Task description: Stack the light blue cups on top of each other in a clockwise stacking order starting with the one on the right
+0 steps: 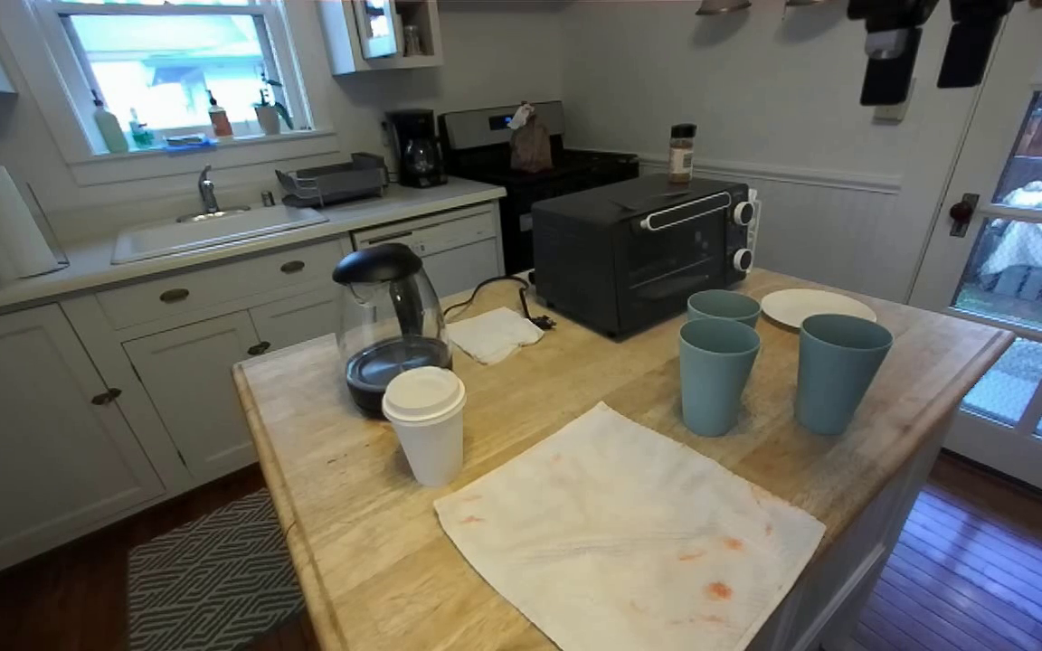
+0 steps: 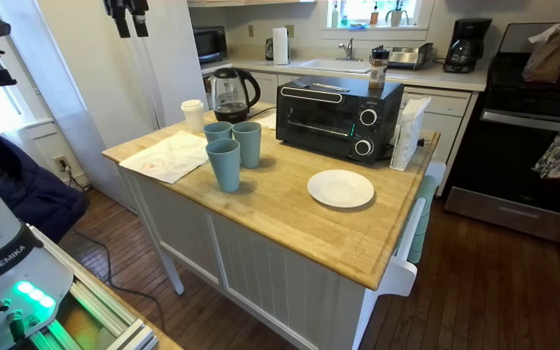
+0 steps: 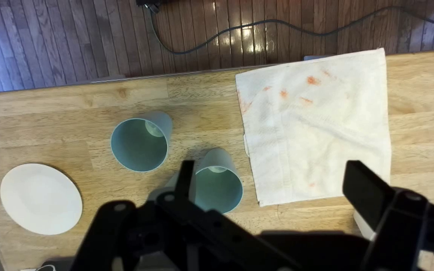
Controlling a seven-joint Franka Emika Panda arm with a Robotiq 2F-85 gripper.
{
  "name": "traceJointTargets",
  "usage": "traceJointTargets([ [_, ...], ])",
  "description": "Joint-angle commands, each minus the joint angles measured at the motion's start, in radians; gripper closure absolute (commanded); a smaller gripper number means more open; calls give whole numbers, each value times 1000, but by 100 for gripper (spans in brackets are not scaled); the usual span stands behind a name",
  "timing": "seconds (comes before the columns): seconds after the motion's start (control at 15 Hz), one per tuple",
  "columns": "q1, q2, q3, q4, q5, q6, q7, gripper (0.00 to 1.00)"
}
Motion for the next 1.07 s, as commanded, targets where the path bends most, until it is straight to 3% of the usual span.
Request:
traceJointTargets([
  [0.0, -33, 28, -10, -24, -22, 29, 98, 0],
  [0.2, -82, 45, -29, -69, -44, 92, 202, 0],
  [0.4, -113, 47, -81, -132, 6, 252, 230, 0],
  [0.67, -151, 68, -141, -193, -4, 382, 202, 0],
  [1.0, -203, 104, -207, -243, -41, 420, 127, 0],
])
